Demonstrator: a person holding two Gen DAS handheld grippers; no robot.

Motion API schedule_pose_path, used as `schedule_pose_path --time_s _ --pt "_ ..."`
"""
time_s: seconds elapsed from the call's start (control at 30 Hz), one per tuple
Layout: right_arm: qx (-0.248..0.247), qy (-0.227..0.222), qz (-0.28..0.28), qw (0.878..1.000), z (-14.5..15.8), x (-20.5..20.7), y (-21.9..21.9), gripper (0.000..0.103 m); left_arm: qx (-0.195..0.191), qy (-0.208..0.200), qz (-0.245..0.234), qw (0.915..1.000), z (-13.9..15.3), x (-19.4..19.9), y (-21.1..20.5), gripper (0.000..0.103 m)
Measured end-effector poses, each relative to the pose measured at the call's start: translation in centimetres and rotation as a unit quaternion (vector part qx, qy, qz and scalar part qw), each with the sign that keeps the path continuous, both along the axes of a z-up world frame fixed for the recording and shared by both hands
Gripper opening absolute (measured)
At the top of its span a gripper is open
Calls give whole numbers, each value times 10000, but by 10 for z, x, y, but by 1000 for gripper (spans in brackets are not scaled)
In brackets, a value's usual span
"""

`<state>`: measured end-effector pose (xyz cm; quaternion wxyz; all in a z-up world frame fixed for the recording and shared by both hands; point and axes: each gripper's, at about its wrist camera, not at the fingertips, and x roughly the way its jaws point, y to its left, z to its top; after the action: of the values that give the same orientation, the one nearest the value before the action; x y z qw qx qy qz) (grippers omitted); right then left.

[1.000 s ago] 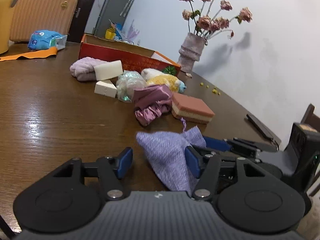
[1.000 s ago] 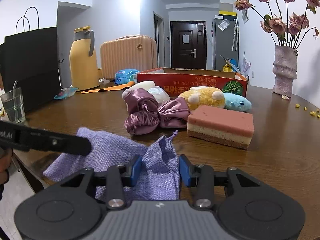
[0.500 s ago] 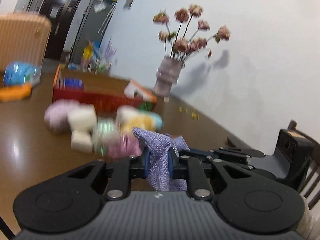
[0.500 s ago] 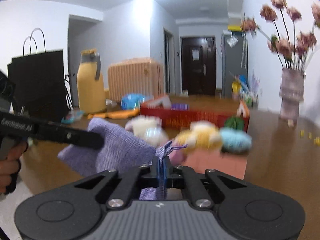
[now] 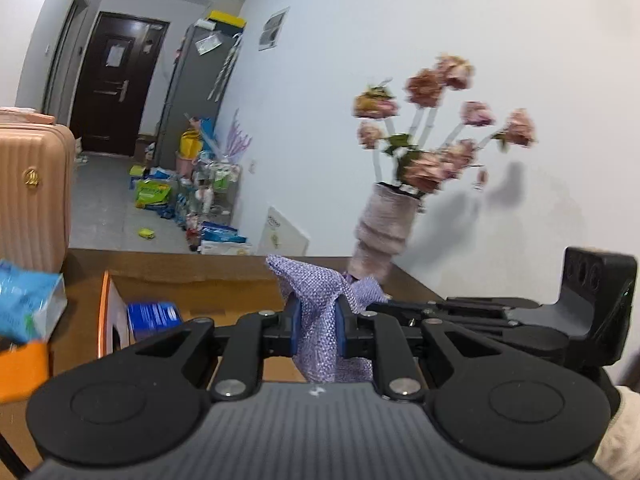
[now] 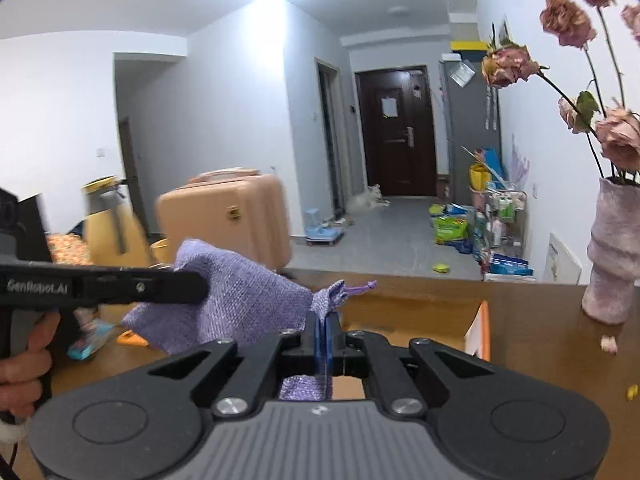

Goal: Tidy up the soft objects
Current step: 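Lift the lavender pouch with the right tool and drop it into the box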

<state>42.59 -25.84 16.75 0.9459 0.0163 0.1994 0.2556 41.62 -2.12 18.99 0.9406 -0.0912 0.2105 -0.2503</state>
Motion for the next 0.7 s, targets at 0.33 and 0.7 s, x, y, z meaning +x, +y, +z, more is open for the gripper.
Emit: schedule_pose_path --time_s 0.33,0.7 --pt "-1262 1046 -740 9837 -62 206 3 3 667 1058 454 9911 -95 197 -63 16" --pt "-2321 1471 -646 9593 -116 245 28 23 446 2399 575 9681 -143 251 -56 50"
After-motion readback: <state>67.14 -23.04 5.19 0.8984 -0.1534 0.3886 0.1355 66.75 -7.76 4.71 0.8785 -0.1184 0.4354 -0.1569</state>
